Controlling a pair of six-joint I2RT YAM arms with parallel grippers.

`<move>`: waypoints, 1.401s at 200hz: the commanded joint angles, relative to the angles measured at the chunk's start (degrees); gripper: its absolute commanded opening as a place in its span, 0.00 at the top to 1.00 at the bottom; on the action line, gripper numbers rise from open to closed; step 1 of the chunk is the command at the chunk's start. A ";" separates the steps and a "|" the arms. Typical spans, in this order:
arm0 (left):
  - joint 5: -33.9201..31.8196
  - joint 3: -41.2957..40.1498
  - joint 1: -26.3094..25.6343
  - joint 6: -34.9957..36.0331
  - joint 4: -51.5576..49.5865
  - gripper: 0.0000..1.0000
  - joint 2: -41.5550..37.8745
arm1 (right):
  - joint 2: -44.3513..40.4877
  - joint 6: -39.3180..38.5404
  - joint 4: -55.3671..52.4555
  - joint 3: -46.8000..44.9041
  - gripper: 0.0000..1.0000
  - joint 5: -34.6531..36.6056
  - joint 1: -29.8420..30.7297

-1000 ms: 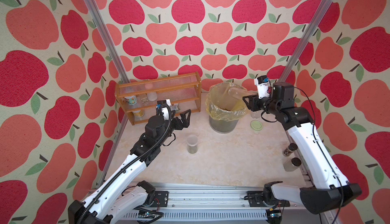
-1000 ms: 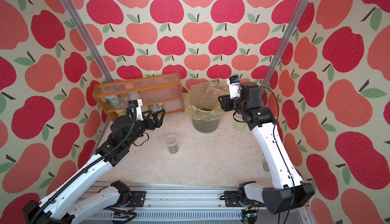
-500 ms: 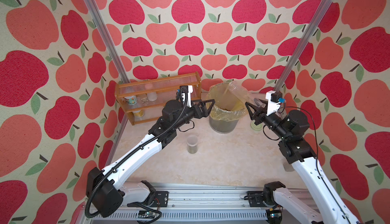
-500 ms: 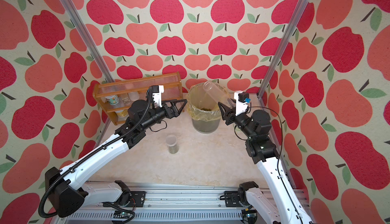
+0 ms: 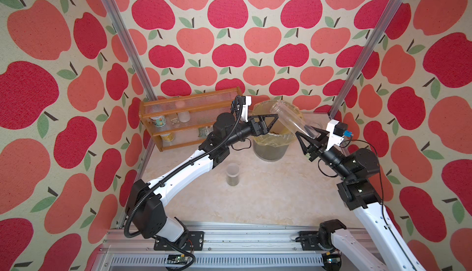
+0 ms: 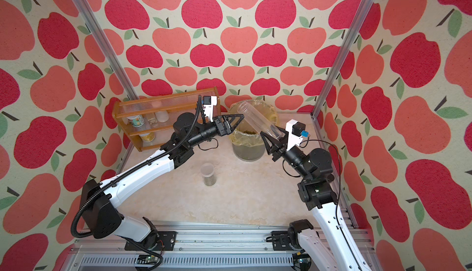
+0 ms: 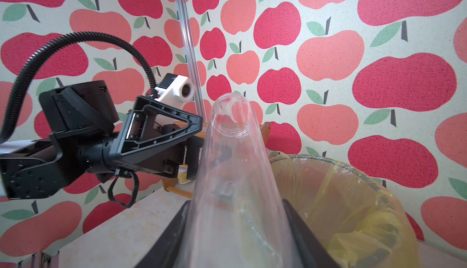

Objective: Empty moldy mung beans from jars
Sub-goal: Pour the moldy mung beans from the jar into the trash bin, then place the jar at the center of the board.

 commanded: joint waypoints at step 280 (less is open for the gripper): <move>24.02 14.69 1.70 -15.12 12.21 0.55 14.40 | 2.37 -2.23 9.59 -4.39 0.50 2.63 2.55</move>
